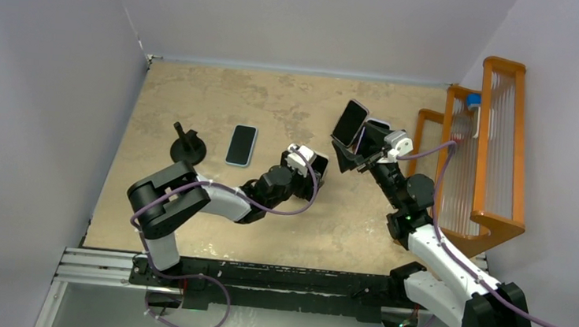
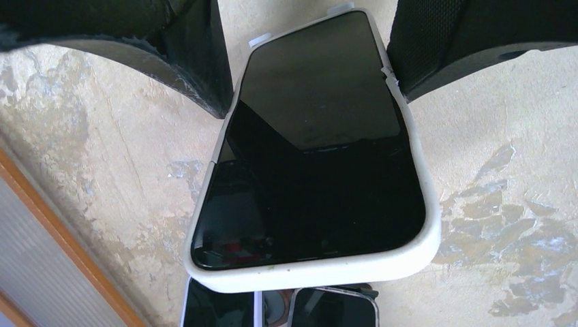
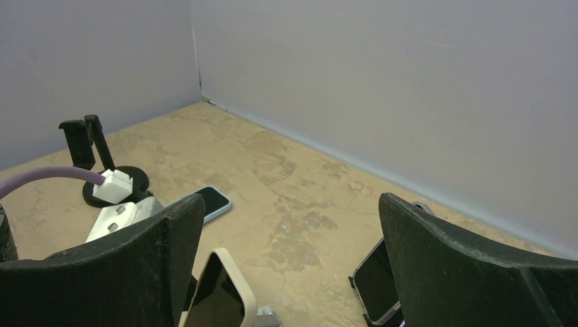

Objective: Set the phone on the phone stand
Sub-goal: Move the phone stand with the phone to the center of the board.

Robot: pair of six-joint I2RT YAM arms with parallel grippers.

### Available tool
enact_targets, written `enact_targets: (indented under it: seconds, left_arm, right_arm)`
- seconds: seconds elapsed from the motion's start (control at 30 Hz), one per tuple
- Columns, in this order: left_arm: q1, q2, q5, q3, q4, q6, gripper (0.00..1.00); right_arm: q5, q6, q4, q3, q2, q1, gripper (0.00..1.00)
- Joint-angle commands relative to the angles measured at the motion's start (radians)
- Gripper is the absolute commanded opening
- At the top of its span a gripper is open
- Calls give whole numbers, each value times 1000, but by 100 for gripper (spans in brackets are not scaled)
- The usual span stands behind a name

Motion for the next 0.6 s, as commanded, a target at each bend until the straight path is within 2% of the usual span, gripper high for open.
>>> enact_targets:
  seconds: [0.0, 0.17, 0.57]
  left_arm:
    - [-15, 44, -37, 27, 28, -70, 59]
    - [-29, 41, -61, 40, 19, -83, 58]
    - [-35, -20, -134, 104, -115, -97, 53]
  right_arm:
    - [-21, -17, 51, -5, -3, -2, 99]
    - [-27, -16, 53, -6, 1, -2, 99]
    - [-37, -10, 67, -16, -7, -2, 99]
